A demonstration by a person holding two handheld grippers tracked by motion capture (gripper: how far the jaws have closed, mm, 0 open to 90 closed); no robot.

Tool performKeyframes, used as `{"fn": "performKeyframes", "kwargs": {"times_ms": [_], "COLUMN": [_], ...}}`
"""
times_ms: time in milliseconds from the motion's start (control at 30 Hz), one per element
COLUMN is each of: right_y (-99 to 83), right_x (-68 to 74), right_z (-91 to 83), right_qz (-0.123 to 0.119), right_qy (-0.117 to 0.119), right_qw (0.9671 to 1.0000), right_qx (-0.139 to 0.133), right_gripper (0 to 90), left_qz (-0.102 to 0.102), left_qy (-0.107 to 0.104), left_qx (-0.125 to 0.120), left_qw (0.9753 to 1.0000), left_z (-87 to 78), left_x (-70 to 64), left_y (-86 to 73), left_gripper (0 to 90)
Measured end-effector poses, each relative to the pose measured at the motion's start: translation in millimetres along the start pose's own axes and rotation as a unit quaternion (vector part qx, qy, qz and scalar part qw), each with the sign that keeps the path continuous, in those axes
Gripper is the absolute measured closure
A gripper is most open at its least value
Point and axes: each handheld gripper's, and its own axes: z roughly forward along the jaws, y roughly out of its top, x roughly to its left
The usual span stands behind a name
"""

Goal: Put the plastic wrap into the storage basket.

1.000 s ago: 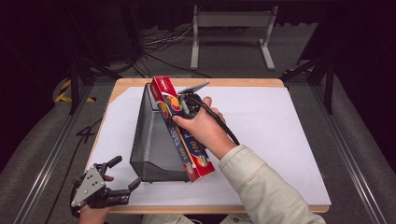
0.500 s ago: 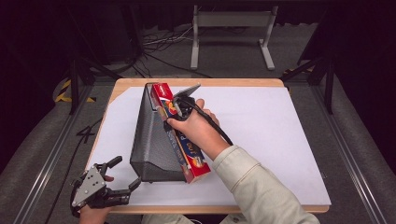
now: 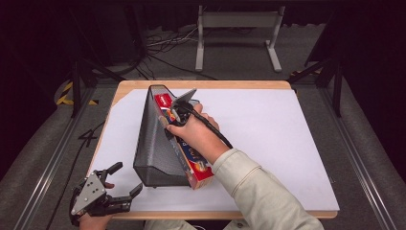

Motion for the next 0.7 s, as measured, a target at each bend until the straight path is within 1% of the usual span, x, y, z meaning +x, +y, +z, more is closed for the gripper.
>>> {"fn": "performKeyframes", "kwargs": {"times_ms": [33,233,367,400,467,700], "right_y": [0.8,2.4,4.8,5.7,6.5,7.0], "right_x": [-0.7,-1.3,-2.1,-2.6,-3.4,-3.7], "right_z": [3.5,9.4,14.7,16.0,18.0,22.7], "right_qz": [0.002,0.002,0.004,0.006,0.007,0.001], "right_qy": [-0.003,-0.004,-0.012,-0.011,-0.005,-0.007], "right_qw": [1.0000,0.9997,0.9993,0.9992,0.9991,0.9988], "right_qx": [0.009,0.023,0.034,0.037,0.042,0.047], "right_gripper": [39.5,39.3,39.3,39.2,39.1,37.8], "left_qz": [0.001,0.000,0.001,0.001,0.000,0.000], "left_qy": [0.000,-0.001,-0.001,-0.001,0.002,0.002], "left_qx": [0.003,0.003,0.003,0.002,0.000,0.000], "left_qw": [1.0000,1.0000,1.0000,1.0000,1.0000,1.0000], "left_z": [-0.6,-0.4,-0.7,-0.6,-1.3,-1.4], "left_x": [0.1,0.1,0.3,0.3,0.7,0.7], "left_y": [0.1,-0.1,0.0,0.0,0.0,0.1], "left_gripper": [8.8,8.8,8.8,8.9,8.9,8.8]}}
